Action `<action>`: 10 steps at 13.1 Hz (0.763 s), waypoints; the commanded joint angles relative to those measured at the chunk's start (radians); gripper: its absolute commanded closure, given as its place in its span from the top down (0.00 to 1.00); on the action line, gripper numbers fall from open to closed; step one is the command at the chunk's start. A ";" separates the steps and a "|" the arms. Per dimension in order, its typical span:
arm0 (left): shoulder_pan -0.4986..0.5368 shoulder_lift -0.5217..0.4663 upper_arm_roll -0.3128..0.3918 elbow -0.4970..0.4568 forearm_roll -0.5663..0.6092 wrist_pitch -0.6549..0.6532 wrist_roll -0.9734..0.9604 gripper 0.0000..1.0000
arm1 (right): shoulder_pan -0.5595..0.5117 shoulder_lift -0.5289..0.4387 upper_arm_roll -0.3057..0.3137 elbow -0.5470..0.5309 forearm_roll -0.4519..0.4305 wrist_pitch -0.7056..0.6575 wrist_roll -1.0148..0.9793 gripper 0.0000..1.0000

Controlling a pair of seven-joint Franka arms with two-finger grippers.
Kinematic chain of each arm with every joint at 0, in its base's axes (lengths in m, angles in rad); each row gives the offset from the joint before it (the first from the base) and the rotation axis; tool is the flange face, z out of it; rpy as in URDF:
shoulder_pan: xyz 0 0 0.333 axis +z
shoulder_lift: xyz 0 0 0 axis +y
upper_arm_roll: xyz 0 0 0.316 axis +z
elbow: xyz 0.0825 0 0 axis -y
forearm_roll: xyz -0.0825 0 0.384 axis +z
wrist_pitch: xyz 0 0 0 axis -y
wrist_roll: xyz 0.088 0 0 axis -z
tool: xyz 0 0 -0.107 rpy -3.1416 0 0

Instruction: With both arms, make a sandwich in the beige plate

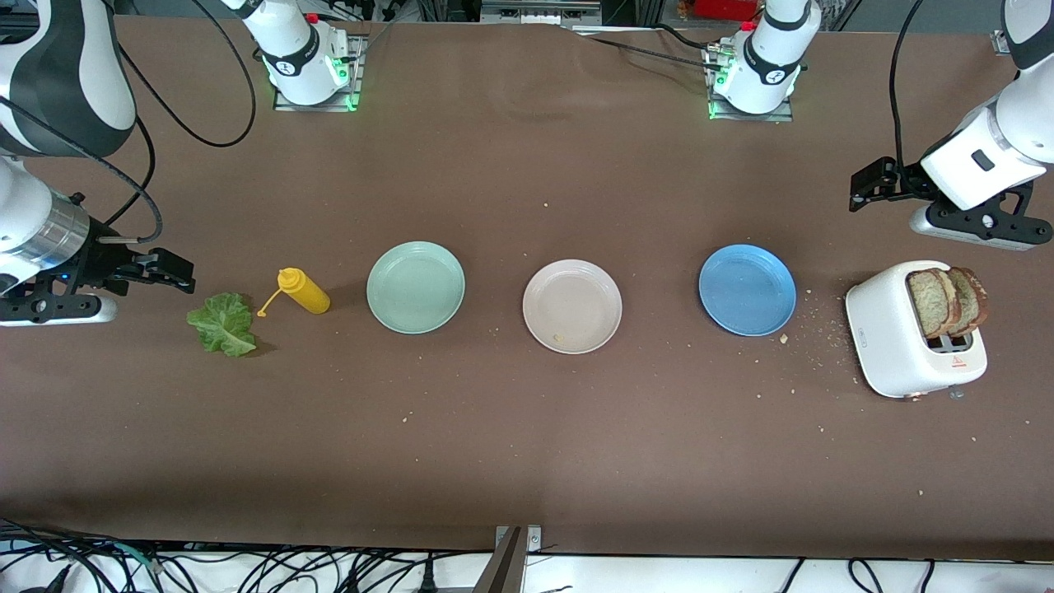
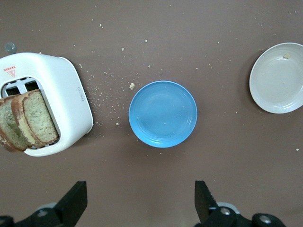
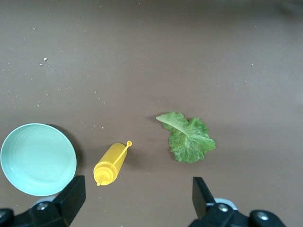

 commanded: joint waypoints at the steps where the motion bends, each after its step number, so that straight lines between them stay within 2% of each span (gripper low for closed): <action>1: 0.010 0.006 -0.002 0.009 0.006 -0.009 0.024 1.00 | -0.006 -0.006 0.005 -0.003 -0.013 -0.002 -0.014 1.00; 10: -0.003 0.024 -0.009 0.022 0.008 -0.004 0.025 1.00 | -0.006 -0.008 0.005 -0.003 -0.013 -0.008 -0.014 1.00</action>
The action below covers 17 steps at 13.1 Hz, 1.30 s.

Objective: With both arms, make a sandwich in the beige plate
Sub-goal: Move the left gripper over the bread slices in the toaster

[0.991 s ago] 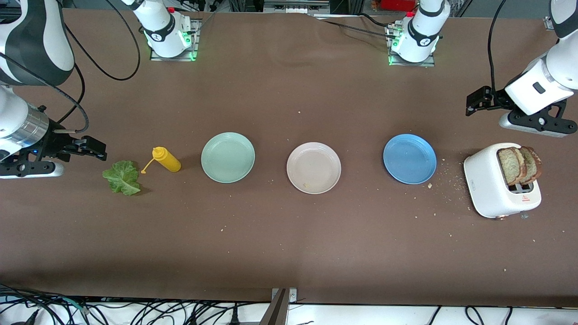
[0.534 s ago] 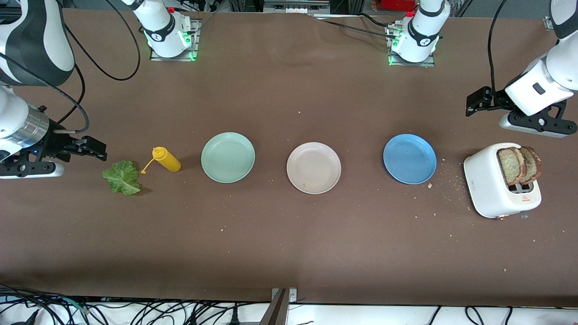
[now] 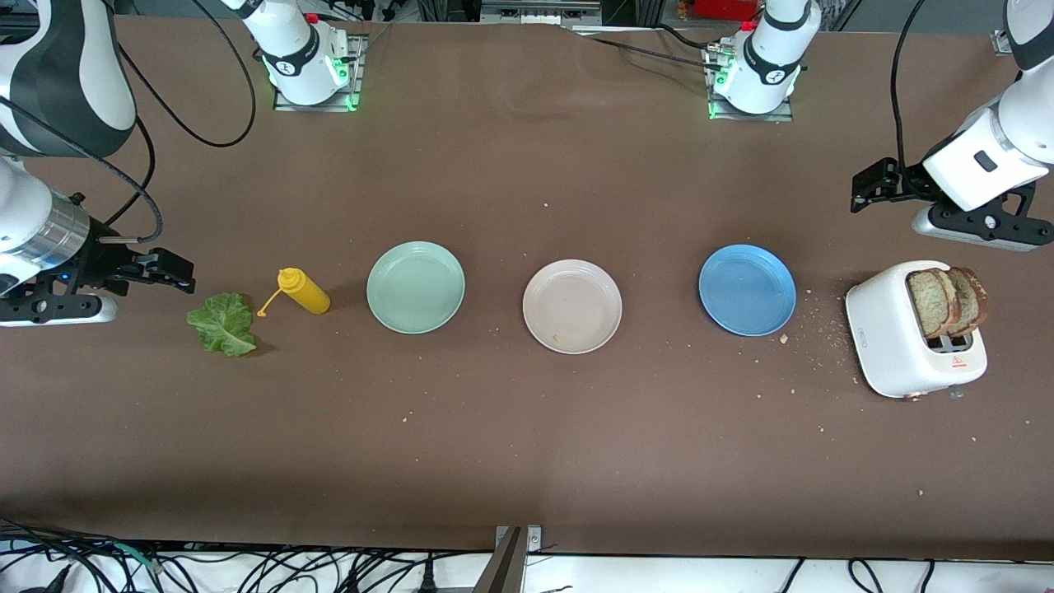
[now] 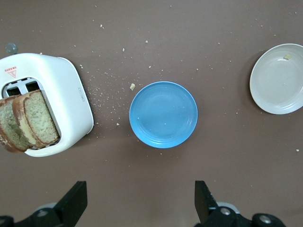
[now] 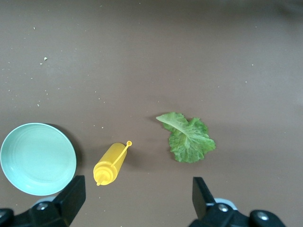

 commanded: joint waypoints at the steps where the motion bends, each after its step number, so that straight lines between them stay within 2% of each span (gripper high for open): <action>1: -0.002 0.020 -0.006 0.019 0.009 -0.005 0.024 1.00 | -0.006 -0.006 0.005 -0.003 -0.013 -0.005 -0.010 1.00; 4: -0.003 0.026 -0.008 0.019 0.046 0.000 0.024 1.00 | -0.004 -0.006 0.005 -0.002 -0.013 -0.002 -0.011 1.00; 17: 0.007 0.046 -0.001 0.020 0.052 0.003 0.021 1.00 | -0.003 -0.006 0.005 -0.003 -0.013 -0.006 -0.024 1.00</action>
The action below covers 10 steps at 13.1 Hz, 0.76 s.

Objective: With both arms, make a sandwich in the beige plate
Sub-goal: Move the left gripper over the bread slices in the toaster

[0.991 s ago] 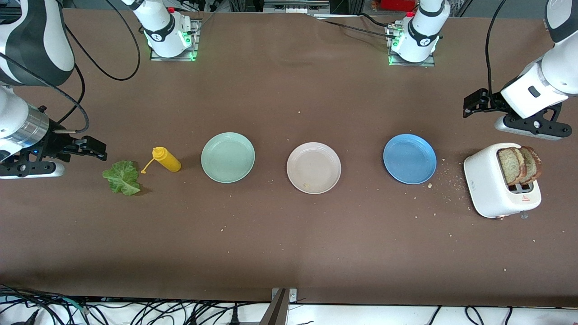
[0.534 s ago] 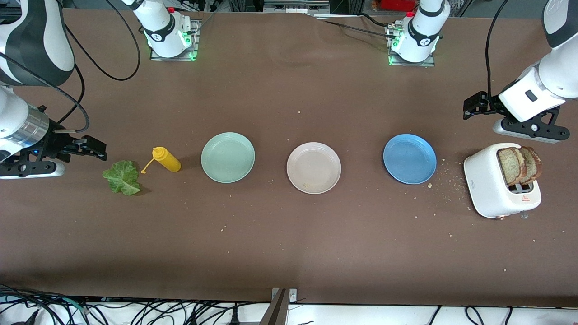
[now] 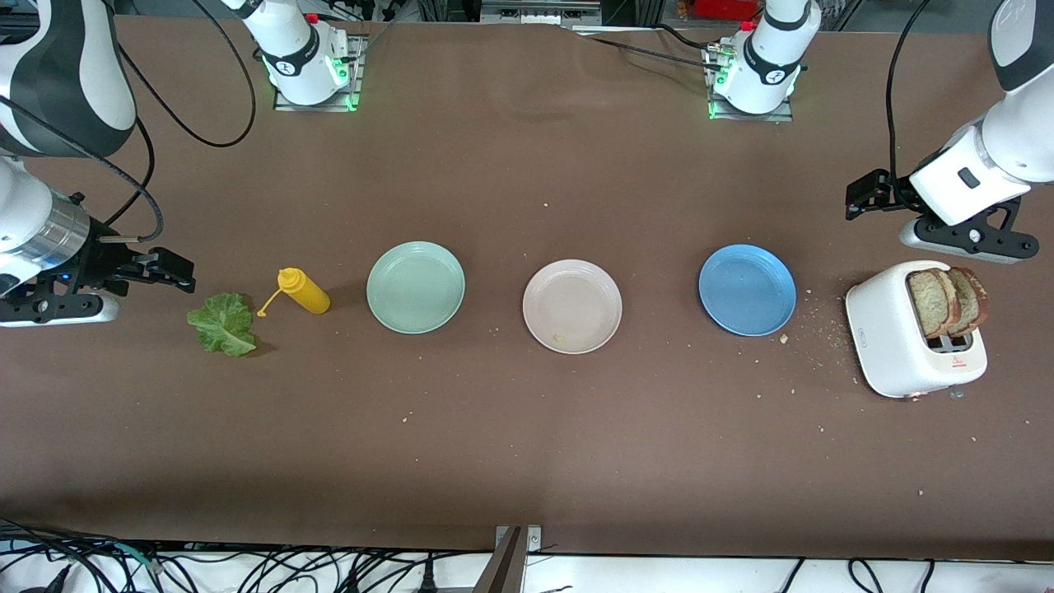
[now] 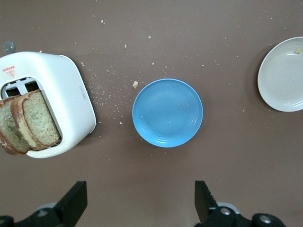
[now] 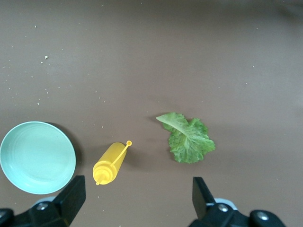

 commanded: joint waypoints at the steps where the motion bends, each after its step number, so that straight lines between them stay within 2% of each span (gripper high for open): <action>1: 0.010 0.023 0.002 0.020 0.026 -0.001 0.018 1.00 | -0.003 -0.006 0.005 -0.003 -0.013 -0.008 -0.011 1.00; 6: 0.093 0.041 0.003 0.022 0.028 -0.001 0.024 1.00 | -0.003 -0.008 0.005 0.000 -0.013 -0.006 -0.011 1.00; 10: 0.094 0.040 -0.001 0.022 0.029 -0.001 0.022 1.00 | -0.003 -0.006 0.005 -0.002 -0.013 -0.006 -0.011 1.00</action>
